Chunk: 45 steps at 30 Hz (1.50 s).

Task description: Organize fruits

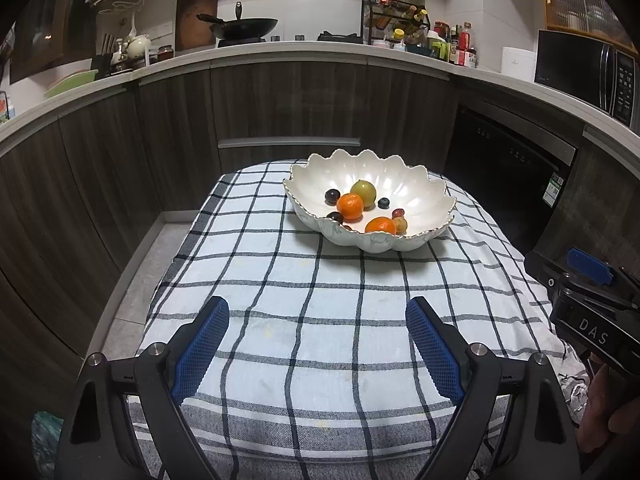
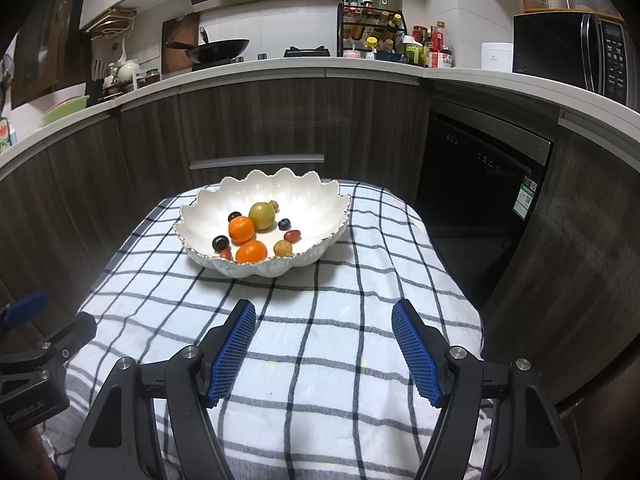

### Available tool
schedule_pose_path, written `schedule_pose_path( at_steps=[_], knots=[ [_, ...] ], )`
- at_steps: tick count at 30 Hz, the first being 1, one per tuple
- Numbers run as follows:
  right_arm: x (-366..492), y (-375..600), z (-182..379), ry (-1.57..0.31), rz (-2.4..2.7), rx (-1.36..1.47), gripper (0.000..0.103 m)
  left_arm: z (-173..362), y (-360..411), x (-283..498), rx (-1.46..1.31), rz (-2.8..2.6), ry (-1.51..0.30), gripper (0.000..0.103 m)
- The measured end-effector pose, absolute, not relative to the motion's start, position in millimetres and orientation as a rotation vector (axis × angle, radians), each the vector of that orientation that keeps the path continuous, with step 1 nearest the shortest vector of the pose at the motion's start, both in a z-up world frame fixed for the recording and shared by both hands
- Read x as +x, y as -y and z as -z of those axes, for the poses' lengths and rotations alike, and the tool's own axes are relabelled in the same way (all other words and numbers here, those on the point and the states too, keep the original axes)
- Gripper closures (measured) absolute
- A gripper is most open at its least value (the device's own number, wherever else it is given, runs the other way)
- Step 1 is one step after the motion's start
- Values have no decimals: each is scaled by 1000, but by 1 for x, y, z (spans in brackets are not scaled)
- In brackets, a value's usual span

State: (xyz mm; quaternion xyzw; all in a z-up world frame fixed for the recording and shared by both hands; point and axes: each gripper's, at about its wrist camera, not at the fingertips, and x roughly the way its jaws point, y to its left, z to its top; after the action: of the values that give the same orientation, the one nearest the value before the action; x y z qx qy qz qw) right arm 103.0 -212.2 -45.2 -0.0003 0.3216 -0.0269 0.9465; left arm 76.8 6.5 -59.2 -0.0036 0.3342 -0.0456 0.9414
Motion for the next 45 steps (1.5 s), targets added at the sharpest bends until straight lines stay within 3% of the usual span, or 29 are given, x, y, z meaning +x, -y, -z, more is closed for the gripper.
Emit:
schedule_pose_path(
  at_steps=[45],
  knots=[
    [102, 215, 45, -654, 56, 3, 31, 55, -10, 76, -7, 85, -675, 12]
  ],
)
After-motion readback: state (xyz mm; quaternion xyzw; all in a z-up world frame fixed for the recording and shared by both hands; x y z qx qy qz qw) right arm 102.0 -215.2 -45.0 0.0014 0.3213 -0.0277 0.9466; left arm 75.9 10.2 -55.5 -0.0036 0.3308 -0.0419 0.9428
